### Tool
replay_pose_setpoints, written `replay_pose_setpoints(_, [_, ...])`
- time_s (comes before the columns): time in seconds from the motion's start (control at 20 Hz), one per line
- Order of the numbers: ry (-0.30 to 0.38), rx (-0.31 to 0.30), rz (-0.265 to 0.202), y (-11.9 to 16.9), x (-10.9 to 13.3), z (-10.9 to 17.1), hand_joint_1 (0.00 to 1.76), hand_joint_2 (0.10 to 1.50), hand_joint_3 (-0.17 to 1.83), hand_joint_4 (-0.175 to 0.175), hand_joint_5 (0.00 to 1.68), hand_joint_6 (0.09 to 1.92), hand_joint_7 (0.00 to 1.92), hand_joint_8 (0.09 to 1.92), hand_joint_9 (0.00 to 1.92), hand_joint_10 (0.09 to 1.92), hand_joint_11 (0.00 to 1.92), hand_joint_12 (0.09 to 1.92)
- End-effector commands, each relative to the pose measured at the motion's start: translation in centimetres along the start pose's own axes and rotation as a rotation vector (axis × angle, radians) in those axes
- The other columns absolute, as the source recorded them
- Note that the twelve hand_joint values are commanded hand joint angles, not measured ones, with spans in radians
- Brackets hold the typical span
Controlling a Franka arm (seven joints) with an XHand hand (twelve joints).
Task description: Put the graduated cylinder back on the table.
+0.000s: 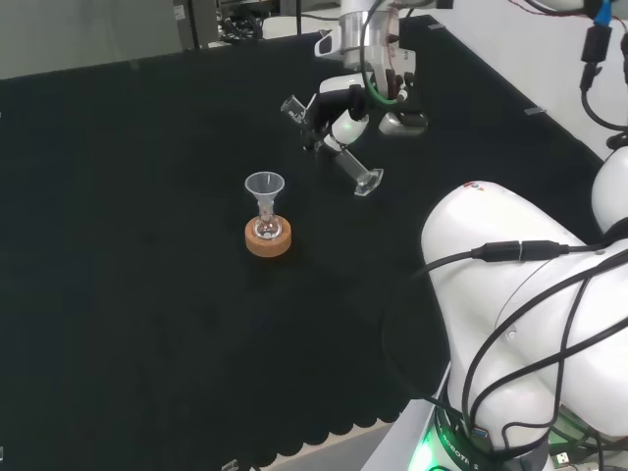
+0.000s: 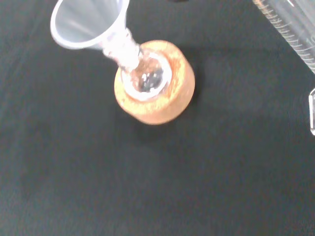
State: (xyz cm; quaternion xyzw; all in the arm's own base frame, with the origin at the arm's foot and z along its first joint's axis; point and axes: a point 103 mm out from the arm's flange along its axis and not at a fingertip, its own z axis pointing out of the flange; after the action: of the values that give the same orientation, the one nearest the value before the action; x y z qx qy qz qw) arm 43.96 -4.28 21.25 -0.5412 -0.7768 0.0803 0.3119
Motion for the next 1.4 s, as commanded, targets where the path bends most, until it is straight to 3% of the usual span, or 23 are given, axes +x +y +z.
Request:
replay_pose_setpoints(0.05, [0.042,-0.179,-0.030,1.8,-2.0,-0.3,1.34,1.18,0.01,-0.082,0.89,0.82,0.83,1.28,1.17,0.50,1.02,0.86])
replay_pose_setpoints(0.35, [0.079,-0.297,-0.064,4.8,-3.2,-0.4,1.34,1.18,0.01,-0.083,0.89,0.81,0.83,1.28,1.17,0.49,1.02,0.86])
replay_pose_setpoints(1.2, [0.268,-0.525,-0.105,10.4,-6.1,1.7,1.34,1.19,0.01,-0.085,0.89,0.81,0.82,1.28,1.16,0.48,1.01,0.85])
replay_pose_setpoints(1.4, [0.292,-0.555,-0.115,11.3,-6.1,2.2,1.34,1.19,0.01,-0.086,0.89,0.81,0.82,1.29,1.16,0.48,1.01,0.85])
